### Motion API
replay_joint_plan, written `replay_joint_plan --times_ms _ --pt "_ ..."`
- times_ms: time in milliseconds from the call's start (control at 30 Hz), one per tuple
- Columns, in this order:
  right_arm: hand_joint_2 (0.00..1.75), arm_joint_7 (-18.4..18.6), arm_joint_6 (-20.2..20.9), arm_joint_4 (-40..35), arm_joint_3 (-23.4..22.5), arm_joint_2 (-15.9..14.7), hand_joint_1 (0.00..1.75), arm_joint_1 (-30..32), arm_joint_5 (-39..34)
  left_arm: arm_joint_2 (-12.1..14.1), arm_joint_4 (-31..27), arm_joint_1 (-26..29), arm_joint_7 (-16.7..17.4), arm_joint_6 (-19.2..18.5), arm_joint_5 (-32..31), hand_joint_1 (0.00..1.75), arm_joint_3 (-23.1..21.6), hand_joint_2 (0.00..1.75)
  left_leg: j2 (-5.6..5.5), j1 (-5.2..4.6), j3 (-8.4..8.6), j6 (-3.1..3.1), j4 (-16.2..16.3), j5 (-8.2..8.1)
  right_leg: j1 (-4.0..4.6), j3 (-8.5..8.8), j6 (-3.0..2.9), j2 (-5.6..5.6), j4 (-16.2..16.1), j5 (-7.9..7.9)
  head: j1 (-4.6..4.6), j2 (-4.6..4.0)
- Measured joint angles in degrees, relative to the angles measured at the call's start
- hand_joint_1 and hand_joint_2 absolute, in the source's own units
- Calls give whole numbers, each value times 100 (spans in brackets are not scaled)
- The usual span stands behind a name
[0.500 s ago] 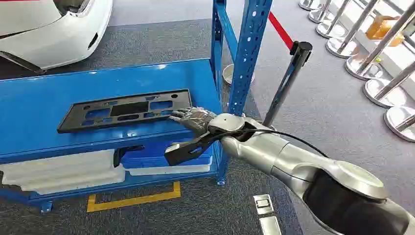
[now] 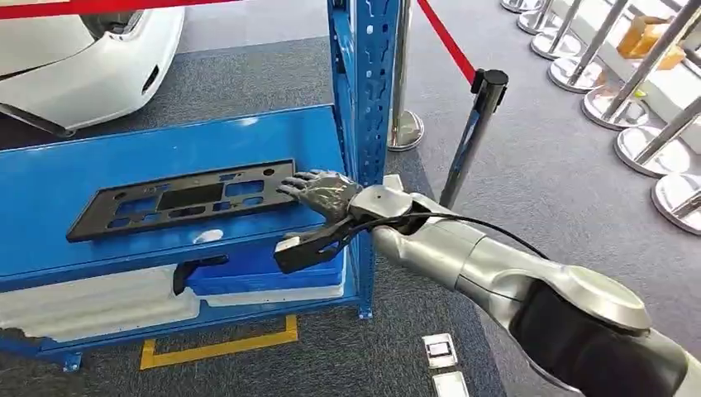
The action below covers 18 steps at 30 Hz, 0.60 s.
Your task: Take the parts from the cabinet and place them on the table.
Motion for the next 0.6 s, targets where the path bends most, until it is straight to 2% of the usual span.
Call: replay_joint_plan --times_ms 33,67,100,133,167,200,233,267,300,333,367,400,433,467,500,533,567,600 --pt "0 0 0 2 0 0 0 12 2 0 0 16 0 -2 -2 0 0 0 0 -4 -109 11 106 54 11 42 -3 3 0 -34 -20 -2" --pt "0 -4 0 2 0 0 0 15 2 0 0 27 0 -2 -2 0 -2 0 0 -15 -80 37 -64 252 18 95 -4 10 0 -73 -35 -2" --pt "0 -9 -2 2 0 2 0 11 2 0 0 27 0 -2 0 0 0 0 0 -27 76 68 -470 547 20 160 6 16 0 -117 -61 -2" --pt "0 -20 -7 2 0 7 0 6 7 0 0 24 0 -2 0 0 -2 0 0 -44 301 103 -1026 881 19 233 18 16 0 -165 -79 0" --pt "0 -35 -18 2 0 18 0 5 24 0 0 25 0 -2 0 0 -2 0 0 -50 473 129 -1539 1127 17 295 37 16 -1 -221 -112 0" --pt "0 -55 -26 9 0 17 0 -6 39 0 0 27 0 0 5 0 -4 0 -9 -95 513 151 -1557 1044 61 288 75 16 4 -253 -129 -2" --pt "0 -77 -28 11 0 33 0 -8 63 0 0 14 0 2 11 0 -7 0 -4 -106 553 195 -1692 987 49 270 101 27 5 -257 -158 0" --pt "0 -87 -31 17 0 33 0 1 79 0 0 11 0 4 13 0 -7 0 -3 -115 538 206 -1673 980 45 273 116 22 -28 -258 -127 0" --pt "0 -109 -35 22 0 33 0 4 90 0 0 8 0 7 15 0 -7 0 -7 -125 536 245 -1675 952 35 294 144 16 -69 -274 -114 0" --pt "0 -125 -41 22 0 33 0 -4 96 0 0 8 0 7 26 0 -9 0 -10 -86 579 272 -1728 945 50 322 181 12 -77 -302 -112 0" --pt "0 -142 -53 26 -2 31 0 0 116 0 0 27 -2 9 48 0 -9 0 -2 -71 643 297 -1778 938 30 327 211 -5 -4 -365 -79 -2" --pt "0 -155 -63 28 -2 31 0 -13 122 0 0 27 -2 9 53 0 -9 0 -1 -76 687 342 -1790 909 41 207 220 -8 269 -467 -39 -2" --pt "0 -171 -72 33 -2 31 0 -18 122 0 0 19 -2 9 55 0 -9 0 1 -83 710 375 -1790 884 39 -34 223 -5 695 -623 4 -2" --pt "0 -186 -77 46 -2 31 0 1 125 0 0 5 -2 13 61 0 -9 0 1 -94 736 391 -1790 855 32 -348 226 -6 1194 -778 31 0" --pt "0 -205 -79 66 -2 31 0 30 127 2 0 -1 -2 20 61 0 -9 0 -2 -103 763 405 -1789 828 26 -652 230 -6 1619 -869 55 0" --pt "0 -221 -81 81 -2 31 0 61 129 2 0 -1 -2 24 61 0 -9 0 -8 -108 796 407 -1785 796 24 -853 232 -6 1798 -800 68 0" --pt "0 -247 -85 98 0 31 0 79 131 0 0 10 -2 28 62 0 -9 0 -16 -110 843 403 -1783 761 24 -891 223 -6 1667 -590 94 0" --pt "0 -256 -85 107 0 31 0 78 131 0 0 19 -9 37 61 0 -11 0 -25 -111 897 394 -1781 722 25 -801 203 -7 1304 -296 118 -2"
